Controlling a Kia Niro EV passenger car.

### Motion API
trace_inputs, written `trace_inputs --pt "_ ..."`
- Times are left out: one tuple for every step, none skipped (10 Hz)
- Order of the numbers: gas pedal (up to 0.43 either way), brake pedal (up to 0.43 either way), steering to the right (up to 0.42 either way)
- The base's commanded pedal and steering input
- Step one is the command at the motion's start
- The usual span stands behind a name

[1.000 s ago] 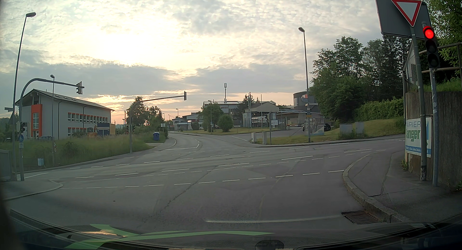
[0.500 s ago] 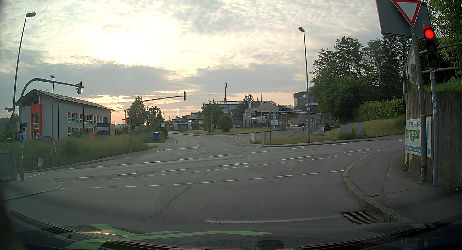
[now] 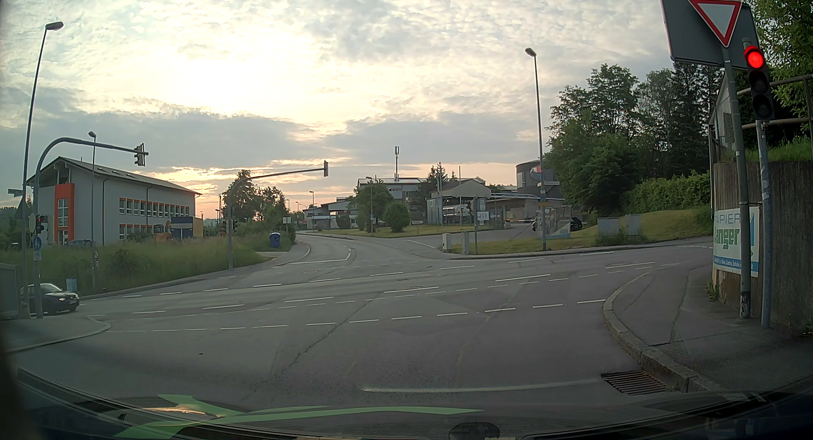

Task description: Follow the waypoints while adhering to traffic rules and regulations

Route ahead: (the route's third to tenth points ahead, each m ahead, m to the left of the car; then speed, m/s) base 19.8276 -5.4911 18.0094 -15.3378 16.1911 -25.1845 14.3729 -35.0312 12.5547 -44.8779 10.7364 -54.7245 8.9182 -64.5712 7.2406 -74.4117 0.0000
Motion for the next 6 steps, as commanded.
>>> trace_inputs --pt "0.0 0.396 0.004" --pt "0.0 0.396 0.004" --pt "0.0 0.396 0.004" --pt "0.0 0.39 0.004" --pt "0.0 0.396 0.004" --pt "0.0 0.396 0.004"
